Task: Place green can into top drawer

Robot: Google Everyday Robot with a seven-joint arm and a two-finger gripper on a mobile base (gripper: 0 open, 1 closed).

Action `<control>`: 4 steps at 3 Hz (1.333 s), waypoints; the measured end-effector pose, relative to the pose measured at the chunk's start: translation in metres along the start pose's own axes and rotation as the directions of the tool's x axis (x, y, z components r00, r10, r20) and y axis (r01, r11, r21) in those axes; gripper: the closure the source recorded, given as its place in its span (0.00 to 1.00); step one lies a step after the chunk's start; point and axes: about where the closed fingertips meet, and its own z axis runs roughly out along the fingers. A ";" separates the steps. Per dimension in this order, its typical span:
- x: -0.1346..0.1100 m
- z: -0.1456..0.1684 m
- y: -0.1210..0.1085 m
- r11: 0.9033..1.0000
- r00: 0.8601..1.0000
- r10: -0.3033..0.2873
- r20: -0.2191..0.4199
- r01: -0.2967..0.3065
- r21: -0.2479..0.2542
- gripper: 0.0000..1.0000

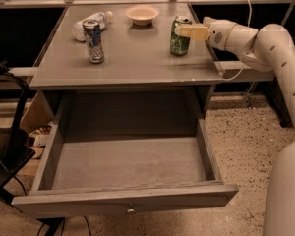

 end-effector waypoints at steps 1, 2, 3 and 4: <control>0.009 0.015 0.007 0.998 0.998 -0.065 -0.012 0.065 0.011 0.00; 0.021 0.029 0.018 0.991 0.989 -0.129 -0.070 0.132 0.031 0.19; 0.023 0.030 0.018 0.991 0.989 -0.128 -0.073 0.131 0.030 0.41; 0.023 0.030 0.018 0.991 0.989 -0.128 -0.073 0.131 0.030 0.64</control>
Offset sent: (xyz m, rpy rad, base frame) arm 0.0014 0.0476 -0.0286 -0.2496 -0.0655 -0.0550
